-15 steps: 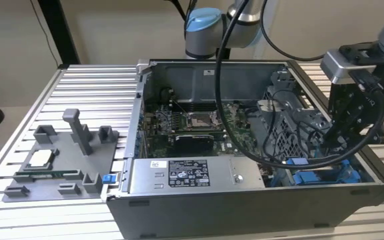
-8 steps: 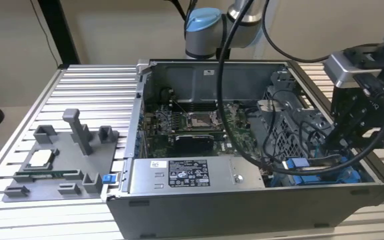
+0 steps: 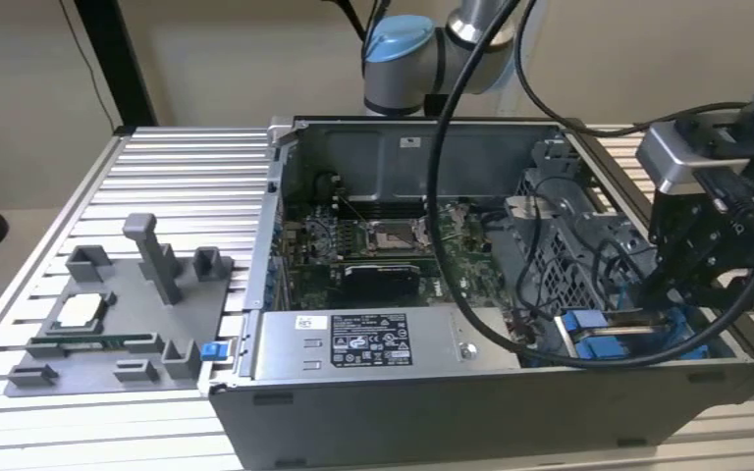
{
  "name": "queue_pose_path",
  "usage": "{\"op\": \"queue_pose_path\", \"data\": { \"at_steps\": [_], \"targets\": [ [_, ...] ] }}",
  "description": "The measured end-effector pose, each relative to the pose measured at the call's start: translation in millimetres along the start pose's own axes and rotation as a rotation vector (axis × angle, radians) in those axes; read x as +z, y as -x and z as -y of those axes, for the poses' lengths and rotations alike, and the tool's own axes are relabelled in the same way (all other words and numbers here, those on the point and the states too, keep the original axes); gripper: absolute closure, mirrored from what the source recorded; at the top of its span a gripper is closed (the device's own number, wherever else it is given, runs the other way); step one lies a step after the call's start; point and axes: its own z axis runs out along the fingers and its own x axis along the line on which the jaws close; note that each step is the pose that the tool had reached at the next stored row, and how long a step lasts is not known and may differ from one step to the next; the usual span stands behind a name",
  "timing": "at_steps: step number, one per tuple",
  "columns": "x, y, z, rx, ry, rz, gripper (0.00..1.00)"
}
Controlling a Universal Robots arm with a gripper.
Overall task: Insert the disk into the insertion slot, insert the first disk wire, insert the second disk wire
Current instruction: 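Insert the first disk wire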
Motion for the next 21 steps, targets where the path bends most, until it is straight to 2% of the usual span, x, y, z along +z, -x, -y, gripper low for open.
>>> {"op": "queue_pose_path", "data": {
  "at_steps": [6, 16, 21],
  "targets": [
    [6.1, -0.2, -0.1, -0.002, -0.0163, 0.0012, 1.0],
    [7.8, 0.5, -0.3, -0.011, -0.0231, 0.0019, 1.0],
    [9.3, 0.4, -0.3, -0.013, -0.0254, -0.0034, 1.0]
  ]
}}
